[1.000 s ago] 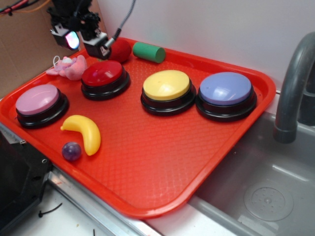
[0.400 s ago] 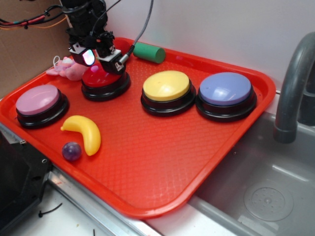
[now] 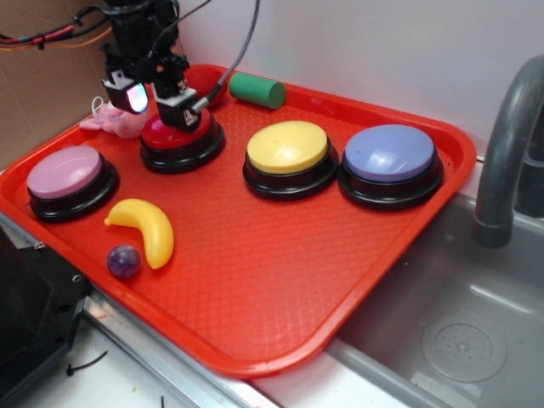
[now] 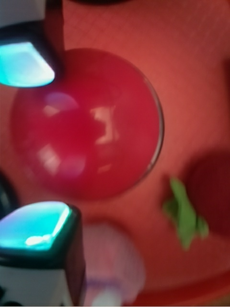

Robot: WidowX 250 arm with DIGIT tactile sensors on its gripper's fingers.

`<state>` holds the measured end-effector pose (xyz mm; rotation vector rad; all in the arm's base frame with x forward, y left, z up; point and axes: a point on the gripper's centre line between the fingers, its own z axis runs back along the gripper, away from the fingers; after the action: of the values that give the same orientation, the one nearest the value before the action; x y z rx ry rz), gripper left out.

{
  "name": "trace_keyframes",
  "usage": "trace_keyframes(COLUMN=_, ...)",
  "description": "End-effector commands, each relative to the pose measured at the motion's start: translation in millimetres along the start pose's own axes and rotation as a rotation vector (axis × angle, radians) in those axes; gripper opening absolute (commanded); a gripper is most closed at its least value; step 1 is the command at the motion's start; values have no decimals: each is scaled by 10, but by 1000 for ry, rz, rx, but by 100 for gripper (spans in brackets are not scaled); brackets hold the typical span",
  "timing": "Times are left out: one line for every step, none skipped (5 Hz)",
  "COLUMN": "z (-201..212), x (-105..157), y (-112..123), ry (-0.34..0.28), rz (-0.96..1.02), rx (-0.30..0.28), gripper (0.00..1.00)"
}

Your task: Push the red button.

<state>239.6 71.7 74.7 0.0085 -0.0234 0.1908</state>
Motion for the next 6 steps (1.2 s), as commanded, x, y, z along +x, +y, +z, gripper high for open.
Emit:
trace_keyframes(z=379, x=71, y=102, ry=-48, rz=18, rx=-4, gripper=100)
trace_keyframes(z=470, x=30, y=106, ry=-51, rz=14, rx=2, gripper=100)
trace_keyframes(z=642, x=-2, y=121, ry=-81, rz=34, rx=2, gripper=100)
trace_keyframes(z=737, x=-18, y=161, ry=-95, rz=54, rx=-3, gripper=100)
trace_keyframes(z=780, x=-25, y=156, ry=-92, rz=55, rx=-2, gripper=100)
trace_keyframes(z=837, x=-25, y=133, ry=-89, rz=52, rx=-4, gripper=100)
